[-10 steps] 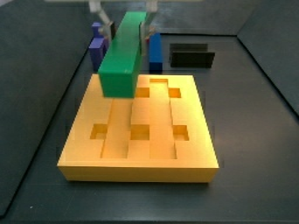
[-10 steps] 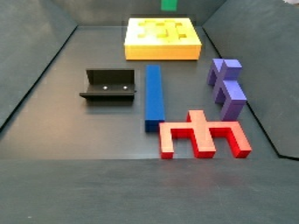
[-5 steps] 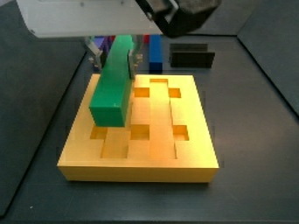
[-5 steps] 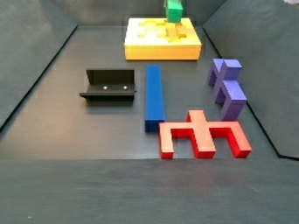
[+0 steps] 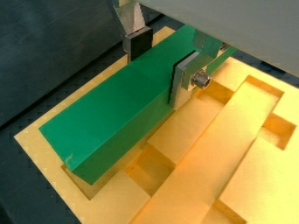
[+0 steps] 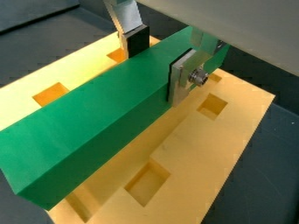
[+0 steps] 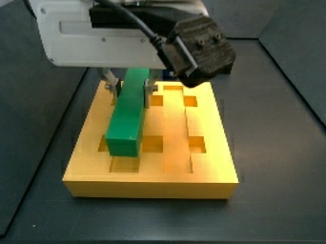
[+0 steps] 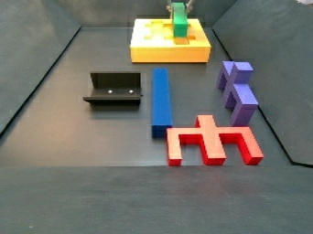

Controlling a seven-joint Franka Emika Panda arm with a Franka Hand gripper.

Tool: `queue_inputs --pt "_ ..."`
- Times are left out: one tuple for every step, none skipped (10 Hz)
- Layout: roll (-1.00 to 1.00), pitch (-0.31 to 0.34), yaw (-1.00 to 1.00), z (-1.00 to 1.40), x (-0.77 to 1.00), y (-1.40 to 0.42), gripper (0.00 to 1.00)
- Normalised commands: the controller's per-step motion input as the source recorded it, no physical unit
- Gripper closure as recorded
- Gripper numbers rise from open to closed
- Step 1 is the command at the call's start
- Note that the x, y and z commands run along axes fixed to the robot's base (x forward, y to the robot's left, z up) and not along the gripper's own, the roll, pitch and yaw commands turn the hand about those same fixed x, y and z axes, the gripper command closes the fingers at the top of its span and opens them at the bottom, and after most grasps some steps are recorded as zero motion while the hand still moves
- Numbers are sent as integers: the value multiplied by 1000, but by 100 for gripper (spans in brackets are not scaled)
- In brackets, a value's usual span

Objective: Pick up the green object. Move up. Move to above the board. Insert the green object.
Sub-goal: Insert the green object.

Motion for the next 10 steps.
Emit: queue_inputs --pt "0 -27 149 -357 -23 -57 100" --pt "0 -43 149 -363 0 -89 100" --pt "60 -27 129 -314 -23 -140 100" --pt "87 0 169 -283 6 -174 100" --pt "123 0 174 -223 0 -229 100" --pt "150 0 160 -263 0 -174 100" --pt "154 0 109 -291 0 -171 100" --pt "174 0 126 -309 0 -120 100" --pt "129 0 106 -326 46 0 100" --pt "0 0 0 0 0 0 100"
